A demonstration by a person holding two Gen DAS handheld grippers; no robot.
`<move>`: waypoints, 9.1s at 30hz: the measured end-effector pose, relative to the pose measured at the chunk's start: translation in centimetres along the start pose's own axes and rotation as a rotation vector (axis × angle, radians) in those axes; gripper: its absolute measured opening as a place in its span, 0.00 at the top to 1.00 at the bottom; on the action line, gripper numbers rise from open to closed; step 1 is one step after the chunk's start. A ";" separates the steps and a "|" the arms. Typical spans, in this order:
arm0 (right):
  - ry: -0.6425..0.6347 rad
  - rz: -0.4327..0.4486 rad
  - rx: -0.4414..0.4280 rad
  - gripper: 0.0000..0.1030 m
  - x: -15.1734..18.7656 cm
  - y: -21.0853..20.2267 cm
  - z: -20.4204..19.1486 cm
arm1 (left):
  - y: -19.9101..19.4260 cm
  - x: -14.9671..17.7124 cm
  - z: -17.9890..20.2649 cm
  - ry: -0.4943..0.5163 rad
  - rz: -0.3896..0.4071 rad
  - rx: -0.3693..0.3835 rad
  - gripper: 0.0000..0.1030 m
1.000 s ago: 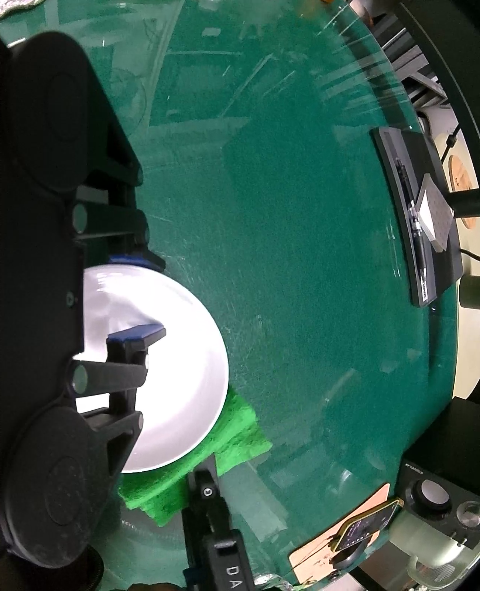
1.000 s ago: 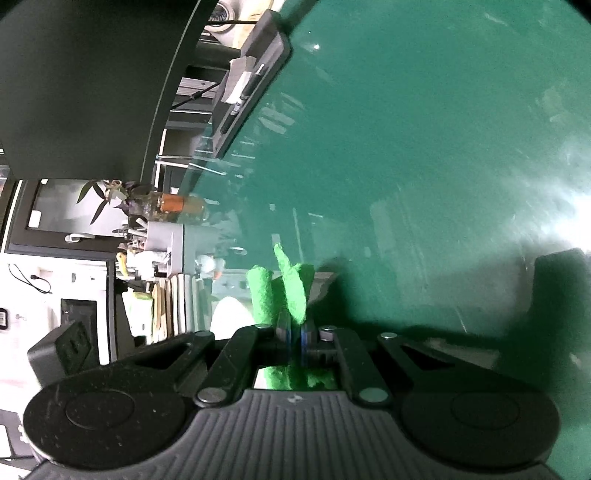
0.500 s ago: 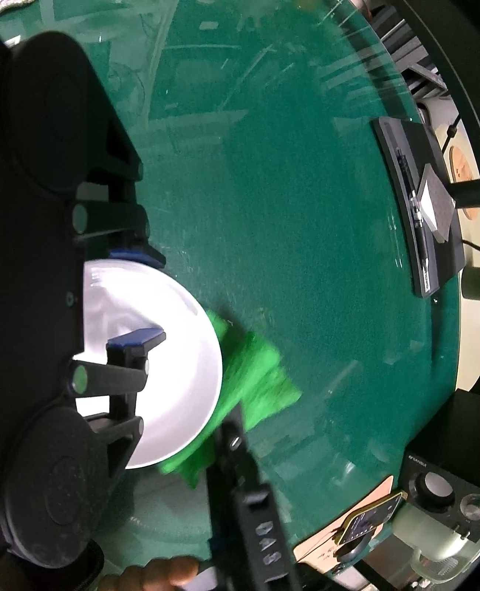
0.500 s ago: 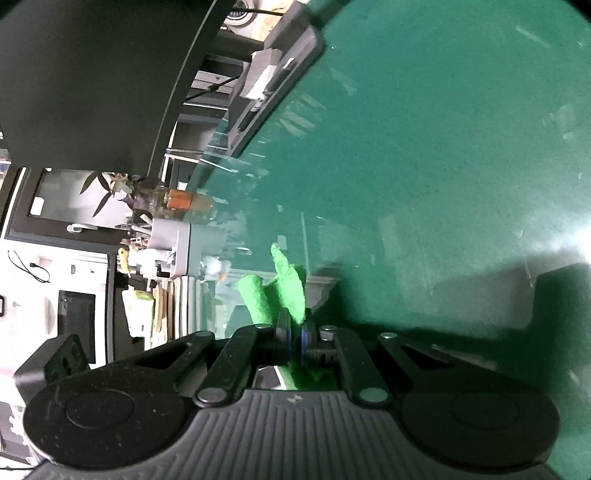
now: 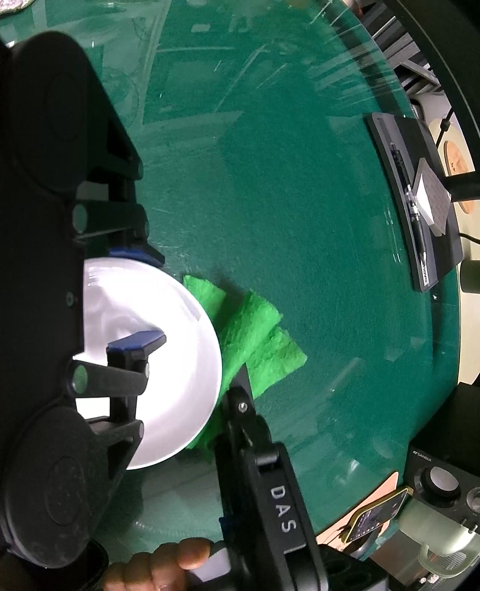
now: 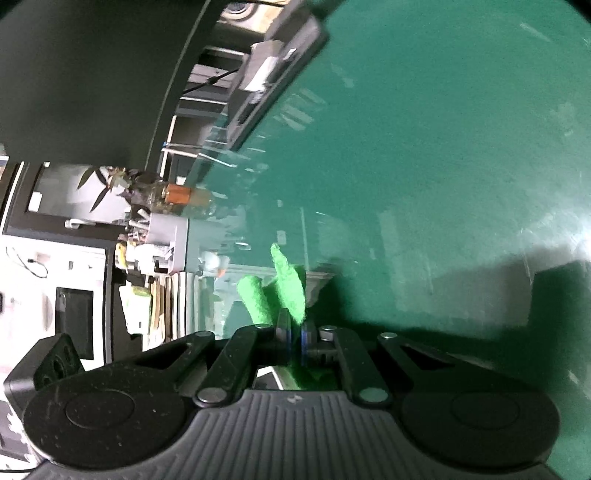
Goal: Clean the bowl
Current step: 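Sweep the green cloth across the white plate with the right gripper, then rub the green cloth back and forth over the plate face, then wipe the plate rim area with the cloth in the right gripper, then drag the green cloth across the plate surface with the right gripper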
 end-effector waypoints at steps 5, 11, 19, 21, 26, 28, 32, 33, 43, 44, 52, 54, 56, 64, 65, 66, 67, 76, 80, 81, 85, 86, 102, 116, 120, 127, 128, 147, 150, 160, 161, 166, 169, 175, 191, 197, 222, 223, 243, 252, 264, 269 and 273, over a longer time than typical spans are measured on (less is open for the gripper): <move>0.048 -0.006 -0.003 0.94 1.0 -2.6 1.9 | 0.1 0.0 -0.1 0.000 -0.001 -0.001 0.58; 0.055 -0.013 0.008 0.94 1.7 -2.7 2.2 | 0.1 -0.3 0.1 0.016 -0.003 -0.011 0.57; -0.013 -0.027 -0.040 0.94 -0.5 1.6 -1.0 | 0.0 -0.3 0.1 0.023 0.001 -0.009 0.57; -0.029 -0.040 -0.040 0.94 -0.7 2.1 -1.3 | 0.0 -0.3 0.1 0.027 0.001 -0.005 0.58; 0.011 -0.031 -0.042 0.94 -0.3 -0.1 -0.1 | 0.1 -0.4 0.1 0.033 -0.001 0.010 0.56; 0.039 -0.018 -0.036 0.94 0.4 -1.7 0.8 | 0.1 -0.5 0.1 0.030 -0.005 0.012 0.54; 0.090 -0.029 -0.028 0.94 2.5 -4.1 2.4 | 0.0 -0.6 0.1 0.029 -0.014 -0.013 0.55; 0.096 -0.031 -0.032 0.94 2.8 -4.2 2.5 | -0.1 -0.6 0.1 0.026 -0.013 -0.017 0.55; 0.176 0.002 -0.078 0.94 3.0 -4.1 2.8 | -1.0 0.5 -0.5 0.031 0.008 -0.081 0.75; 0.176 -0.001 -0.076 0.94 3.0 -4.1 2.8 | -1.0 0.5 -0.6 0.039 0.010 -0.074 0.75; 0.163 -0.039 -0.073 0.94 3.2 -4.3 3.0 | -0.5 0.1 -0.8 0.094 -0.010 -0.017 0.75; 0.151 -0.032 -0.067 0.94 2.3 -3.5 2.9 | -0.5 0.1 -0.8 0.093 -0.012 -0.016 0.74; 0.133 -0.025 -0.064 0.94 1.4 -2.5 2.6 | -0.5 0.2 -0.8 0.085 -0.011 -0.018 0.74; 0.085 -0.050 -0.083 0.94 -0.1 0.5 0.9 | -0.5 0.3 -0.6 0.074 -0.012 -0.011 0.70; 0.090 -0.050 -0.083 0.94 0.0 0.2 1.1 | -0.5 0.3 -0.5 0.079 -0.012 -0.011 0.70; 0.092 -0.050 -0.080 0.94 0.2 -0.3 1.4 | -0.5 0.2 -0.5 0.082 -0.012 -0.012 0.70; 0.094 -0.050 -0.077 0.94 0.4 -0.9 1.7 | -0.5 0.2 -0.4 0.085 -0.013 -0.012 0.70; 0.092 -0.058 -0.065 0.94 0.6 -1.2 1.9 | -0.6 0.3 -0.4 0.084 -0.016 -0.016 0.69; 0.041 -0.067 -0.089 0.93 -0.4 1.0 0.1 | -0.7 0.3 -0.4 0.079 -0.016 -0.018 0.69; 0.026 -0.068 -0.089 0.93 -0.5 1.3 -0.3 | -0.7 0.3 -0.4 0.078 -0.015 -0.018 0.69; 0.045 -0.061 -0.086 0.93 -0.2 0.2 0.4 | -0.7 0.2 -0.4 0.085 -0.015 -0.009 0.69; 0.050 -0.059 -0.082 0.93 0.0 -0.2 0.8 | -0.7 0.2 -0.4 0.086 -0.015 -0.008 0.69; 0.012 -0.073 -0.068 0.93 -0.2 1.7 -0.4 | -0.5 0.1 -0.3 0.100 -0.017 -0.004 0.66; 0.049 -0.058 -0.056 0.93 0.5 -0.4 0.9 | -0.5 0.2 -0.1 0.108 -0.017 -0.002 0.64; -0.001 -0.070 -0.062 0.93 -0.1 1.7 -0.7 | -0.5 0.3 0.0 0.106 -0.016 -0.003 0.64; 0.018 -0.067 -0.054 0.93 0.2 0.0 0.4 | -0.4 0.5 0.0 0.111 -0.016 0.007 0.64; 0.021 -0.069 -0.052 0.93 0.3 -0.4 0.6 | -0.4 0.5 0.0 0.113 -0.016 0.008 0.64; 0.005 -0.089 -0.073 0.93 -0.1 2.0 -0.6 | 0.3 0.0 0.4 0.151 -0.027 0.040 0.61; 0.032 -0.067 -0.064 0.93 0.3 -0.2 0.3 | 0.6 -0.4 0.8 0.203 -0.039 0.063 0.60; 0.176 -0.003 -0.048 0.93 2.2 -3.6 3.5 | -0.9 0.5 -0.7 -0.001 0.010 0.031 0.65; 0.176 0.004 -0.050 0.93 2.1 -3.7 3.5 | -1.1 0.9 -0.9 -0.044 0.008 0.032 0.65; 0.167 0.029 -0.057 0.93 1.4 -3.2 3.2 | -0.5 2.5 -1.1 -0.089 -0.013 0.017 0.65; 0.145 0.011 -0.045 0.93 0.9 -2.0 2.7 | -0.1 2.1 -1.3 -0.090 0.007 -0.003 0.77; 0.139 -0.017 -0.057 0.93 0.1 -0.1 1.7 | 0.1 0.8 -1.6 -0.016 0.023 -0.003 0.79; 0.176 -0.047 -0.038 0.93 0.7 0.3 2.5 | 0.6 -0.2 -1.4 0.129 0.021 -0.005 0.72; 0.128 -0.044 -0.046 0.93 0.1 0.9 1.3 | 0.2 0.0 -1.3 0.127 0.020 0.008 0.70; 0.113 -0.056 -0.008 0.94 2.0 -1.7 2.6 | 0.1 0.2 -0.9 0.153 0.023 0.006 0.67; 0.114 -0.053 -0.004 0.94 1.9 -1.5 2.6 | 0.1 0.2 -0.9 0.154 0.022 0.005 0.67; 0.094 -0.055 -0.052 0.94 0.1 0.5 1.4 | 0.0 -0.3 -0.6 0.161 0.007 0.012 0.64; 0.071 -0.072 -0.068 0.93 -0.4 2.3 0.4 | 0.1 -0.4 -0.4 0.177 -0.007 0.027 0.63; 0.096 -0.081 -0.085 0.93 -0.4 2.6 0.4 | 0.4 -0.4 -0.2 0.187 -0.013 0.029 0.60; 0.069 -0.089 -0.083 0.93 -0.5 3.1 -0.1 | 0.5 -0.2 -0.1 0.191 -0.010 0.036 0.60; 0.100 -0.073 -0.082 0.93 -0.1 0.2 1.1 | 0.7 -0.1 0.0 0.204 -0.011 0.043 0.60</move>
Point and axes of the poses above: each gripper's, at about its wrist camera, not at the fingertips, and y roughly the way its jaws point, z to its right, x to its underside, the point moved 6 cm from there along y, roughly the way its jaws point, and after that the axes turned 3 degrees about z, right-handed, at the moved point
